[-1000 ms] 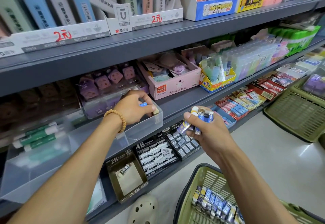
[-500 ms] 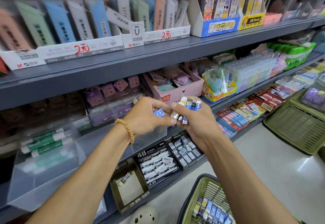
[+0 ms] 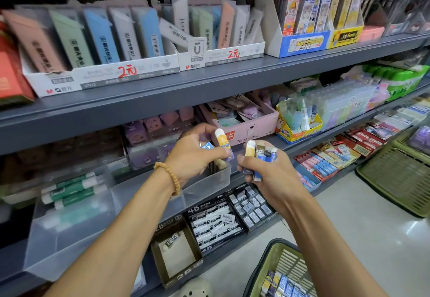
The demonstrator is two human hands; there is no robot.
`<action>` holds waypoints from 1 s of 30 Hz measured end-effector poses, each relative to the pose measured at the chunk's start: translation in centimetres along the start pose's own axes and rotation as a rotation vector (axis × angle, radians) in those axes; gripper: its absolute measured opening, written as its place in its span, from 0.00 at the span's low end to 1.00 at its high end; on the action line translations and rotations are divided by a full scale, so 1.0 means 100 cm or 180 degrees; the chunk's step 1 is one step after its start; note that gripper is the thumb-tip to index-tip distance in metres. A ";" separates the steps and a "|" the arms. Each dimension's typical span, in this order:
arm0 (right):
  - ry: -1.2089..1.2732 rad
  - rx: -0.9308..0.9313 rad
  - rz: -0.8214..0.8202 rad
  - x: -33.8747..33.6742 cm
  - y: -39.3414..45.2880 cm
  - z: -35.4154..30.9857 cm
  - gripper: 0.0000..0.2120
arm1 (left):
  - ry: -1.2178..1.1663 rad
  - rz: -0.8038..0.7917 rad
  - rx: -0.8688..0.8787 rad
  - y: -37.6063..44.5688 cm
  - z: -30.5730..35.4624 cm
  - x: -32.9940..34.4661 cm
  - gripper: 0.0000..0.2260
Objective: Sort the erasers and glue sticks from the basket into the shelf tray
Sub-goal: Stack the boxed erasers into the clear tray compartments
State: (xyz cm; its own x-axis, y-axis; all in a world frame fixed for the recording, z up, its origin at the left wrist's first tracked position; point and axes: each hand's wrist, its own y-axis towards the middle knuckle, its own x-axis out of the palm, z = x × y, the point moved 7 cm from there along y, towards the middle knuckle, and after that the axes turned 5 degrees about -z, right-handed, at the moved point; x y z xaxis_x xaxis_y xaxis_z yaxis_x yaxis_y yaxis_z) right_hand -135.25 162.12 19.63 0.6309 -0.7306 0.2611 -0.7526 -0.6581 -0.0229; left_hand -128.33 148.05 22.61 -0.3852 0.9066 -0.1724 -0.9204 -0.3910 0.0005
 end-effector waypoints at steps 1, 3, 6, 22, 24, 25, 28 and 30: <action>-0.0106 -0.0006 -0.0039 0.002 0.000 0.001 0.11 | -0.0014 0.0005 -0.0012 0.001 -0.001 -0.001 0.11; -0.0270 -0.0067 0.0016 0.005 0.001 0.003 0.11 | 0.0028 -0.0081 -0.0072 0.004 -0.004 0.000 0.07; -0.0354 -0.0162 0.0249 0.002 0.005 0.001 0.12 | 0.0067 -0.0320 -0.0175 0.005 -0.005 0.003 0.03; -0.0604 0.0127 0.0176 0.003 0.036 -0.007 0.06 | 0.1131 0.0330 0.0055 0.034 0.011 -0.075 0.05; -0.0538 0.0264 0.0258 -0.007 0.035 0.002 0.08 | 0.1229 0.0368 -0.0053 0.043 0.003 -0.082 0.06; -0.0494 0.0313 0.0306 -0.012 0.034 0.007 0.07 | 0.1430 0.0413 -0.0045 0.047 0.001 -0.084 0.05; -0.0462 0.0348 0.0335 -0.023 0.034 0.015 0.06 | 0.2145 0.0400 0.0091 0.060 -0.002 -0.079 0.07; -0.0526 0.0350 0.0366 -0.029 0.036 0.017 0.08 | 0.2362 0.0360 0.0097 0.067 -0.008 -0.073 0.08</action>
State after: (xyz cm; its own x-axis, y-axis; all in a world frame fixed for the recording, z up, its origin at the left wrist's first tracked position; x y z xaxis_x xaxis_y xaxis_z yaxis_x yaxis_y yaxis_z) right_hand -139.48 161.57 17.11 0.5713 -0.8159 0.0894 -0.8019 -0.5781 -0.1508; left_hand -131.64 138.68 23.10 -0.3410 0.5117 -0.7886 -0.8835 -0.4610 0.0829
